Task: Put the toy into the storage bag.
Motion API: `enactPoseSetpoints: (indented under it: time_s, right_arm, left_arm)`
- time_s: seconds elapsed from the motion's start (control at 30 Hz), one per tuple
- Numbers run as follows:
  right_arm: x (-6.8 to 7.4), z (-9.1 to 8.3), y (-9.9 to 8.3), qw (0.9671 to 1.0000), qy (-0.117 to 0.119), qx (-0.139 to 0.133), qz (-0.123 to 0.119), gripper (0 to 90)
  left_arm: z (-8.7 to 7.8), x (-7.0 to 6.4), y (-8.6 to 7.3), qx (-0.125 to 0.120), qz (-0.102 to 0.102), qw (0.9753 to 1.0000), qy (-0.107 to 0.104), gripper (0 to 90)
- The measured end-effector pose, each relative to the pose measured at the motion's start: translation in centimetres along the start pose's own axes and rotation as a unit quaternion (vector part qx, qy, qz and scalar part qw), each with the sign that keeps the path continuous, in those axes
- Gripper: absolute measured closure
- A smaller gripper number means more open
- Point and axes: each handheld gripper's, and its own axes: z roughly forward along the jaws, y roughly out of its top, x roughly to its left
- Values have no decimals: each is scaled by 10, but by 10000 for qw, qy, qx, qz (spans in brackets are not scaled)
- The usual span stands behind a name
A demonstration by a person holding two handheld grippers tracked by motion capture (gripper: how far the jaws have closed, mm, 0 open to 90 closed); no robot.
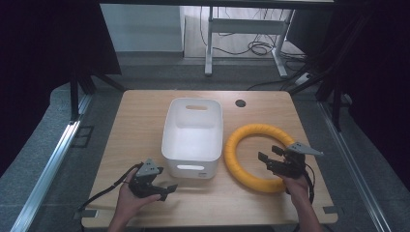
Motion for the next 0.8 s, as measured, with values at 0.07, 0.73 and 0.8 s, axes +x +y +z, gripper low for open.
enactPoseSetpoints:
  time_s: [0.07, 0.73, 0.8]
  right_arm:
    - [-1, -2, 0, 10000, -23, 14, -35, 261]
    - [-9, -7, -4, 9996, 54, 254, -88, 273]
    - [-8, -9, -6, 9994, 77, 315, -89, 277]
  left_arm:
    - [1, -1, -1, 53, 17, 10000, 9, 157]
    - [5, 2, -1, 203, 43, 9997, 142, 159]
    - [6, 3, -1, 220, 54, 9997, 123, 159]
